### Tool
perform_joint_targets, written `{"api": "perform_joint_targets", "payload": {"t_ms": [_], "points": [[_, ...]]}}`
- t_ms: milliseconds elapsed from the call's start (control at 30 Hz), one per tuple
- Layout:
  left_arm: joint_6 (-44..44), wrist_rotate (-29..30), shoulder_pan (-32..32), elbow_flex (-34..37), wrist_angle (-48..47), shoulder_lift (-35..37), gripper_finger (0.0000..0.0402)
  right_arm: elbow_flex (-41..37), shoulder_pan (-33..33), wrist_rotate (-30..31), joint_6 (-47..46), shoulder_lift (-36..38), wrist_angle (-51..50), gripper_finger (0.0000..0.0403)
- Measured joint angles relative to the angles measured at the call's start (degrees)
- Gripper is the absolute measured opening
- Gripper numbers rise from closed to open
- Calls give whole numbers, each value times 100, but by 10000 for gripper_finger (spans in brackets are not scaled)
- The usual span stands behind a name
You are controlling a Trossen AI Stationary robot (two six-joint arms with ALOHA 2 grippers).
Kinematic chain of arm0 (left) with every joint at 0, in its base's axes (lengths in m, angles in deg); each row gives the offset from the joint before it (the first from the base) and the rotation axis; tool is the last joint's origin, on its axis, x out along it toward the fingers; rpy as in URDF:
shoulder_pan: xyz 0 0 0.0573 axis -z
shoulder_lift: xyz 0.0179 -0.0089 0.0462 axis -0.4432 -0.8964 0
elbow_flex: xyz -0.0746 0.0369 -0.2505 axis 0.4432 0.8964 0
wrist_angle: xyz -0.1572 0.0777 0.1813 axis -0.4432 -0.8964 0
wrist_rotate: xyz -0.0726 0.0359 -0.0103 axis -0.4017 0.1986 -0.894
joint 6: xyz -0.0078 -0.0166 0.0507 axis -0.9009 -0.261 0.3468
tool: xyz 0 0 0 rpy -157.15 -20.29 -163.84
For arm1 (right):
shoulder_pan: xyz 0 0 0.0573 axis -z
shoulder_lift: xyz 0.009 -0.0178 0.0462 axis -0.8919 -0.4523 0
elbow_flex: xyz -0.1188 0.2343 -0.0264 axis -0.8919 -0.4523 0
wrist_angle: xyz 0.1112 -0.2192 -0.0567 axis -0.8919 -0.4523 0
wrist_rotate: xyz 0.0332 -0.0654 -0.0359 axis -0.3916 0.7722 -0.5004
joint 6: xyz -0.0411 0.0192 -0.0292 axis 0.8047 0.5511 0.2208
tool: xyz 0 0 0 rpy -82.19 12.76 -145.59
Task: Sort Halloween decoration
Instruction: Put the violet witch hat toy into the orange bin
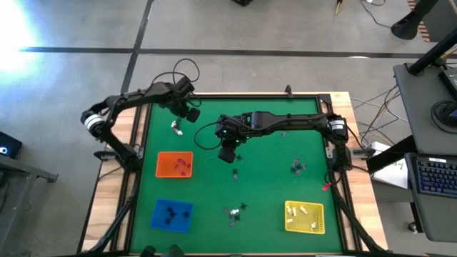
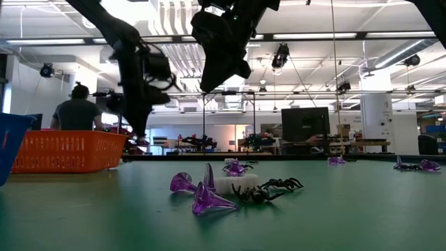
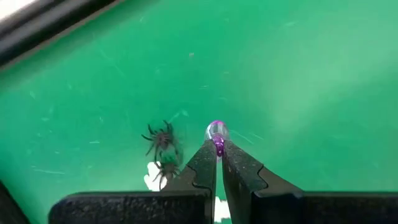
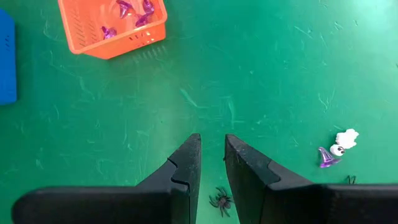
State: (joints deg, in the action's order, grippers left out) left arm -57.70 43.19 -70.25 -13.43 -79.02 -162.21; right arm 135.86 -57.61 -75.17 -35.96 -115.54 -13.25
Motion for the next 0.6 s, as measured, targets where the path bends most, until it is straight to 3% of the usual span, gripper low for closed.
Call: {"api": "perform_joint_targets", "payload": {"t_ms": [300,600], "points": [[458,2,740,54,-921,1048,0,-2,-16,4,-115,0,-140,63],[324,-2,1823,840,-1120,2283,0,-4,-82,4,-734,0,-565,63]]}}
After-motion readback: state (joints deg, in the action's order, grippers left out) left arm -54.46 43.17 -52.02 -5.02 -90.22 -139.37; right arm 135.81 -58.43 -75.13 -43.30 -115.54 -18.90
